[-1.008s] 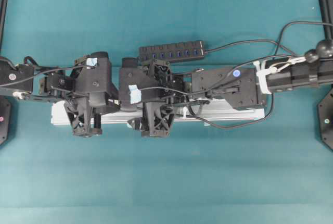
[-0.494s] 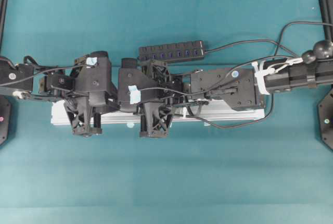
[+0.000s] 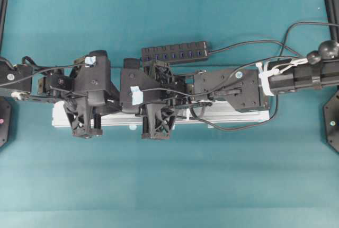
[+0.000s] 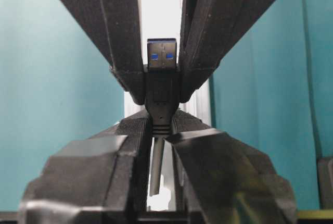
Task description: Pass the USB cable through three rings with both arms.
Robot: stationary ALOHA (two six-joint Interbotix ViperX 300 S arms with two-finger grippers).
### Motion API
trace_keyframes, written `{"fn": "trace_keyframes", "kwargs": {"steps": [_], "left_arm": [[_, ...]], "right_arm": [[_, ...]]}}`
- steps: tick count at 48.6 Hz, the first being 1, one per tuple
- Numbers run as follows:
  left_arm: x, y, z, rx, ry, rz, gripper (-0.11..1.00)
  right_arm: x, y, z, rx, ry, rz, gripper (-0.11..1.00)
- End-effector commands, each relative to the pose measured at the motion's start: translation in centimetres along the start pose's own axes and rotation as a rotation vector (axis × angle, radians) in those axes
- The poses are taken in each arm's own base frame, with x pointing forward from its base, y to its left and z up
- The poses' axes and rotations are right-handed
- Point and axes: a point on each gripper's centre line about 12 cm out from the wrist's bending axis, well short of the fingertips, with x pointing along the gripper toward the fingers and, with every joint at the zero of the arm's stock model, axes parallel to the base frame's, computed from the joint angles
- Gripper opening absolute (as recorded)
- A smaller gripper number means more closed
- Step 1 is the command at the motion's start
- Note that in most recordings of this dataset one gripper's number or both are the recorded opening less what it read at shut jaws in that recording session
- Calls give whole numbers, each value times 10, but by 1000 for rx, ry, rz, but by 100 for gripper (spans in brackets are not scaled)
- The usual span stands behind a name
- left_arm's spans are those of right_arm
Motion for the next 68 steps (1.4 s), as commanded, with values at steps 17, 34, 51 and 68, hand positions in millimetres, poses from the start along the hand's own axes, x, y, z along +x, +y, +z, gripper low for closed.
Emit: {"fn": "trace_keyframes", "kwargs": {"steps": [17,34,51,68], "left_arm": [[-25,2,11,-39,-81,3,88],[-67,2,-6,-41,-98,4,88],[-97,3,-30,-44,-77,10,88],[-106,3,-38,-45,-55,12,88]], "right_arm": [[0,-12,8,1,47,-21,-7],[22,-22,11,9,157,-38,-7],[40,-24,12,-67,247,-31,-7],[56,-28,11,-57,282,-33,-7]]}}
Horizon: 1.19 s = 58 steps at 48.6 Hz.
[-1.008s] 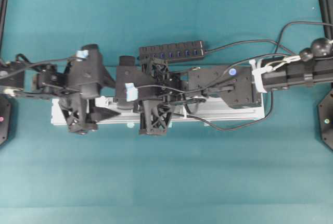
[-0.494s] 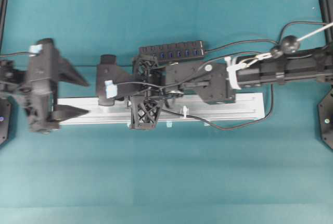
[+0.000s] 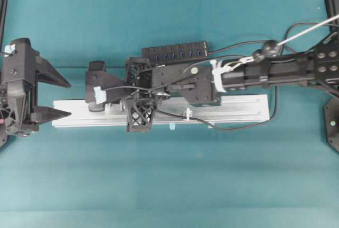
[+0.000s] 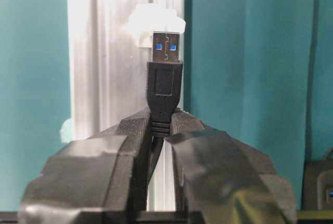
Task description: Pass the USB cable through three rings with both arms.
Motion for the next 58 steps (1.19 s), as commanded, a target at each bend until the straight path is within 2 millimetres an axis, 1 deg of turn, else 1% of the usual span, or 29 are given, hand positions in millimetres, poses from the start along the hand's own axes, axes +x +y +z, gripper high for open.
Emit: {"fn": "trace_keyframes", "kwargs": {"steps": [1,20,27,44,53,58], "left_arm": [[-2,1,5,-1,-15,2,88],[1,1,0,1,-2,2,88],[0,1,0,0,-3,2,87],[1,1,-3,1,0,3,87],[1,1,-2,1,-2,3,87],[1,1,-2,1,-6,3,87]], "right_arm": [[-5,-8,7,0,-18,-10,-7],[-2,-9,7,-1,-17,-10,-7],[-2,-5,6,-7,1,-6,-7],[-4,4,13,-21,-13,1,-7],[-4,4,17,-15,-26,5,-7],[-4,0,21,-9,-37,1,-7]]}}
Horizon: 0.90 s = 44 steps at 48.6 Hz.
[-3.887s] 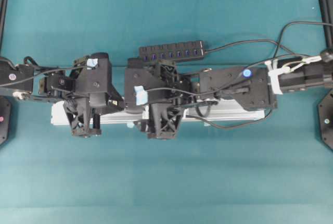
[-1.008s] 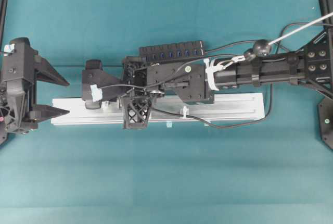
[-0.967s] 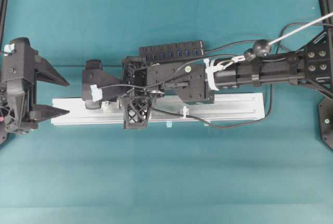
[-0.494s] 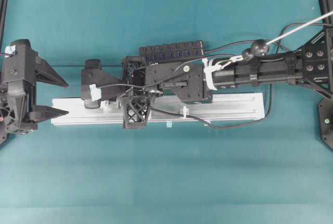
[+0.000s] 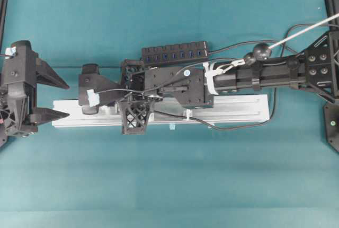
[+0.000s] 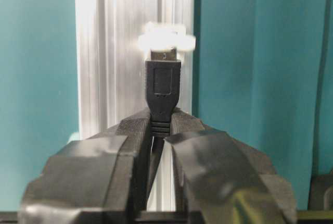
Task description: Pass the USB cable through three rings with both arms.
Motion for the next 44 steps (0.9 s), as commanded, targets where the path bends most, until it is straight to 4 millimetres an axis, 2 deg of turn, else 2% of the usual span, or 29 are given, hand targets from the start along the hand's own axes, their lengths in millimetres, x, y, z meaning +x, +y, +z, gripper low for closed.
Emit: {"fn": "trace_keyframes", "kwargs": {"steps": [1,10,32,44], "left_arm": [[-1,0,5,-1,-23,0,87],[1,0,4,0,-41,0,87],[16,2,2,3,-28,6,87],[39,7,-11,-3,13,22,87]], "right_arm": [[-7,-6,10,-2,-37,-8,-7],[-6,-12,16,6,-53,-14,-7],[-5,-7,20,4,-79,-8,-7],[-5,-6,24,4,-119,-8,-7]]}}
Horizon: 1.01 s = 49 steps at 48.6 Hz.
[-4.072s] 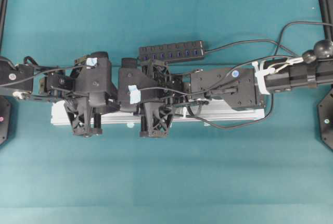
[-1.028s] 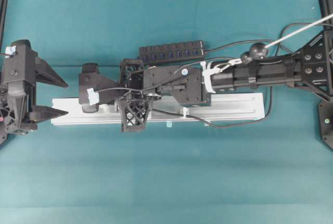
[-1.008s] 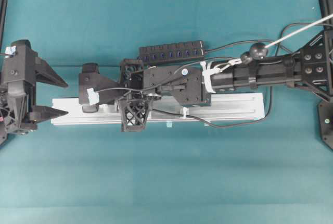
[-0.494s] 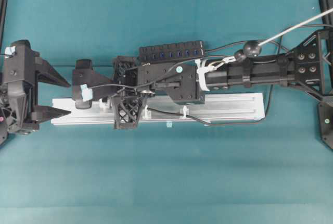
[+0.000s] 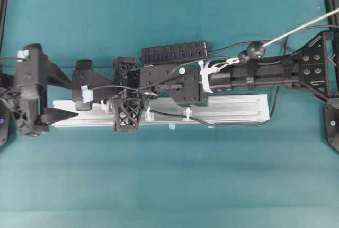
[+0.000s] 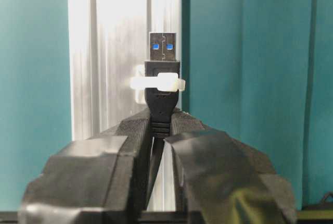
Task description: Pass the USB cable through three rings with both arms.
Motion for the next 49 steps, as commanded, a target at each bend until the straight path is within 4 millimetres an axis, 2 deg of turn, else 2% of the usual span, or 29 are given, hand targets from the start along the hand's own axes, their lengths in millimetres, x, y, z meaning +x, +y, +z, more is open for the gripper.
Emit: {"fn": "trace_keyframes", "kwargs": {"steps": [1,16,26,49], "left_arm": [[7,2,2,1,-3,6,87],[41,2,0,69,42,3,87],[57,9,-3,78,82,20,87],[63,13,-25,66,142,28,81]], "right_arm": [[-7,-1,11,-4,-52,-2,-7],[-7,2,13,-8,-71,1,-7],[-7,3,12,-3,-70,4,-8],[-8,3,13,4,-76,9,-8]]}}
